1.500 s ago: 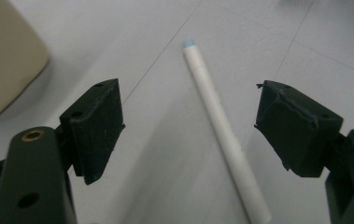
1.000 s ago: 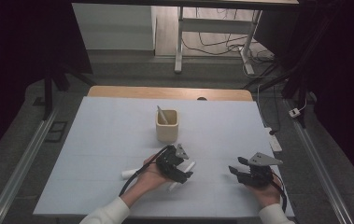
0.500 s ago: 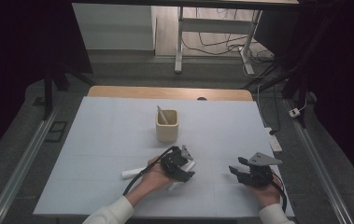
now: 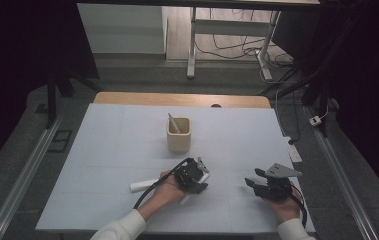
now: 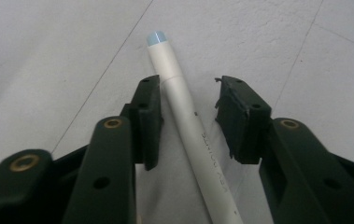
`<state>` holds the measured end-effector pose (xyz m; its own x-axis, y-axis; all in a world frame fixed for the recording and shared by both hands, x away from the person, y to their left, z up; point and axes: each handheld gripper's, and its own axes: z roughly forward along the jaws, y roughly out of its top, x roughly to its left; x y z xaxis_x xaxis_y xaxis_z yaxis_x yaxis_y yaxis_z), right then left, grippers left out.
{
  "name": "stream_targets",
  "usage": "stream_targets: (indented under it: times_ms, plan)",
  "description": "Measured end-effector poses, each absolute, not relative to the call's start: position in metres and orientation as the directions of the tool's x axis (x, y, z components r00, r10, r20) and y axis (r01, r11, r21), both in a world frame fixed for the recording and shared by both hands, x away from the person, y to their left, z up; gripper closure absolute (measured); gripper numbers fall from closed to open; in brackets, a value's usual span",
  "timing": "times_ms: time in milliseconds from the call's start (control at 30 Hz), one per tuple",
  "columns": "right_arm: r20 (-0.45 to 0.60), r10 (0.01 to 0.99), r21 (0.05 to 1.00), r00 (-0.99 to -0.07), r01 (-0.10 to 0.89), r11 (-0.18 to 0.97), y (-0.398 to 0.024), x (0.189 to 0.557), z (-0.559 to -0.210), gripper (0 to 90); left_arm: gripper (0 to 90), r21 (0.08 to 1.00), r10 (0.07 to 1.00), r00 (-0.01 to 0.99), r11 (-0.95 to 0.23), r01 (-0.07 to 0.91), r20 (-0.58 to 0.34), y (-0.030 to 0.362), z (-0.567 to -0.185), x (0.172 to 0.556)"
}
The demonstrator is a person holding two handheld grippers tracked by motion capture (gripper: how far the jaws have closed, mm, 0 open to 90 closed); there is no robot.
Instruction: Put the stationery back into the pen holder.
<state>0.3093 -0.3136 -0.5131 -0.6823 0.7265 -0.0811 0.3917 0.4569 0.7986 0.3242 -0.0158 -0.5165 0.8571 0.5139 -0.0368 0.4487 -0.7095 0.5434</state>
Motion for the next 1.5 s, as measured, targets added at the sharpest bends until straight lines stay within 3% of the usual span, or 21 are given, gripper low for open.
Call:
stream_targets:
  times_ms: [333, 733, 1500]
  plan:
    - [-0.081, 0.726, 0.801, -0.683, 0.388, 0.455, -0.313, 0.309, -0.514, 43.8, 77.4, 0.530, 0.519, 0.854, -0.718, 0.451, -0.025, -0.021, -0.515, 0.321]
    - [-0.083, 0.725, 0.799, -0.684, 0.389, 0.458, -0.312, 0.309, -0.514, 43.8, 78.3, 0.543, 0.510, 0.860, -0.718, 0.436, -0.016, -0.020, -0.515, 0.321]
    - [-0.088, 0.721, 0.802, -0.688, 0.380, 0.461, -0.313, 0.308, -0.513, 43.8, 78.4, 0.655, 0.501, 0.860, -0.618, 0.434, -0.098, 0.015, -0.488, 0.325]
